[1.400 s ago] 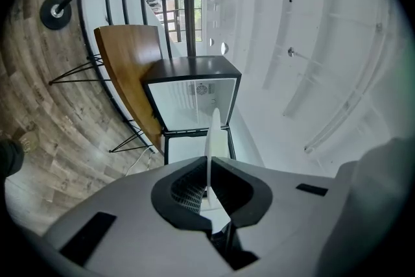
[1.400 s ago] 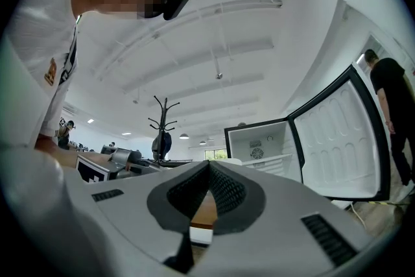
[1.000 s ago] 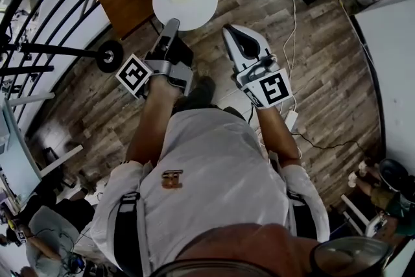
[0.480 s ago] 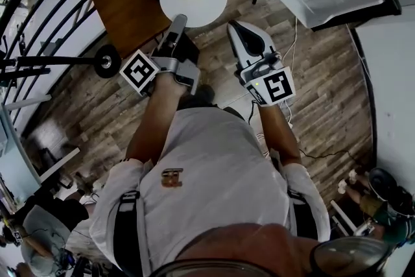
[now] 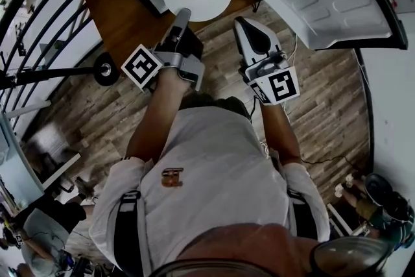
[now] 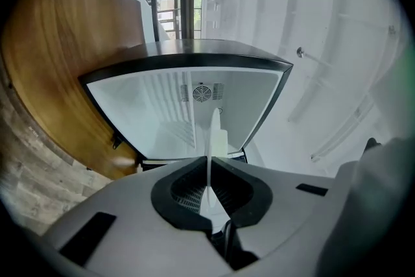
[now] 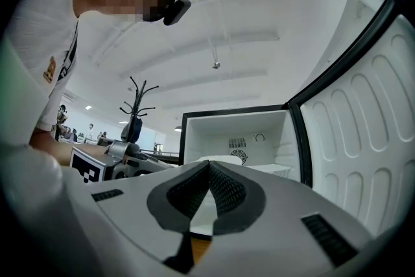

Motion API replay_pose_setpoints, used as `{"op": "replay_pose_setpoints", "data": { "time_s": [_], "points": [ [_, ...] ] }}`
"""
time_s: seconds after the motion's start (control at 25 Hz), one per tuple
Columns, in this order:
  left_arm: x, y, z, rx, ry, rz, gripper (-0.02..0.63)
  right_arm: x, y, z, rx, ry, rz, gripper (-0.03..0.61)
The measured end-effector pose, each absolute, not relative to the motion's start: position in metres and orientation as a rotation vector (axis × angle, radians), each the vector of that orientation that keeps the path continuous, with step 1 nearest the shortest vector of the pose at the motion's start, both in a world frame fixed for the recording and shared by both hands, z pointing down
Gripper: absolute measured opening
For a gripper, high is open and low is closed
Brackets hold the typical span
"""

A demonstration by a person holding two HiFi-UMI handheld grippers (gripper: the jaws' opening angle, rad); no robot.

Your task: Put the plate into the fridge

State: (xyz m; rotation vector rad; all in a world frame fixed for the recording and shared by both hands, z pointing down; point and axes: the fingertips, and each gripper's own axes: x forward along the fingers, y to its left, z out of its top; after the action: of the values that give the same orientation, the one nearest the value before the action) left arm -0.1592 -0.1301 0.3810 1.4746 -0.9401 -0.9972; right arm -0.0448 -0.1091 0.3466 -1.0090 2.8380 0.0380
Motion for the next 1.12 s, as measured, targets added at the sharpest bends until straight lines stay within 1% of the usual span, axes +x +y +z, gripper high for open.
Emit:
{"op": "replay_pose_setpoints", "data": {
  "time_s": [0.6, 1.12],
  "points": [
    [-0.17, -0.198, 0.362, 1.459, -0.999, -1.059, 0.025, -0.055, -0.162, 0.332, -0.963, 2.866, 0.105, 0.032],
    [-0.16, -0.257, 0.358, 1.376, -1.172, -1.12, 0.025, -0.045, -0.208, 0.322, -0.728, 2.919, 0.148, 0.032]
  ]
}}
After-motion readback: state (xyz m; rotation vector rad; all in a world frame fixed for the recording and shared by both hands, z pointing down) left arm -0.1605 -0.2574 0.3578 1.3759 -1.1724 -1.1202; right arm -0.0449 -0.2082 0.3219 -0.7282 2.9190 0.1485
